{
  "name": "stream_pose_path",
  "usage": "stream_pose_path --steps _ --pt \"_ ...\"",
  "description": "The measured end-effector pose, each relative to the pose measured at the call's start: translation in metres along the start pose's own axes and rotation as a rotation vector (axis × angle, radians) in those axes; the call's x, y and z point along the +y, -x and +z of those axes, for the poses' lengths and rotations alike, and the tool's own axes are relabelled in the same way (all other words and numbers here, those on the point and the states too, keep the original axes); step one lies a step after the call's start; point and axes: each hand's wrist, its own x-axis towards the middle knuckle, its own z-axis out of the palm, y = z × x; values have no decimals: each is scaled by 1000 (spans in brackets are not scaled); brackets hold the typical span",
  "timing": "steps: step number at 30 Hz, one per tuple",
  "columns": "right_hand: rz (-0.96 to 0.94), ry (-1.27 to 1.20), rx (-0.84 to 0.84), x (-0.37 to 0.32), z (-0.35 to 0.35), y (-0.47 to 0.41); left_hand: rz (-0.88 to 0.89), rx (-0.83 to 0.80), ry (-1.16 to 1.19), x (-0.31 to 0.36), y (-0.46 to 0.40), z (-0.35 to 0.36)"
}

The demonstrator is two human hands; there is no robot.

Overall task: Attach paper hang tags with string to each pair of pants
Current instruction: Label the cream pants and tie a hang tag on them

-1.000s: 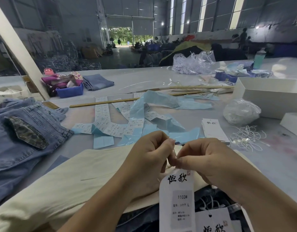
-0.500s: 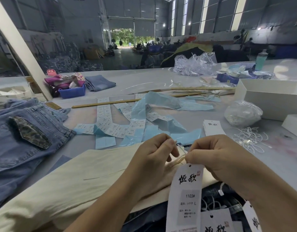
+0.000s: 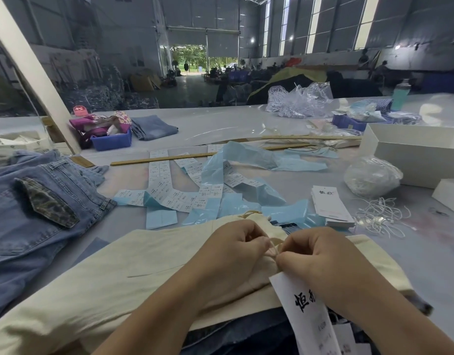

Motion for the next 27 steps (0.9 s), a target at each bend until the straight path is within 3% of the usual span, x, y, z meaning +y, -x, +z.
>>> stream_pose_path --steps 12,20,27 --pt "-113 329 98 -12 11 -1 40 4 499 -9 3 -1" --pt "-148 260 320 -6 27 -4 53 -18 556 -9 5 -4" --pt "-224 228 389 1 34 2 73 -3 385 -11 5 -7"
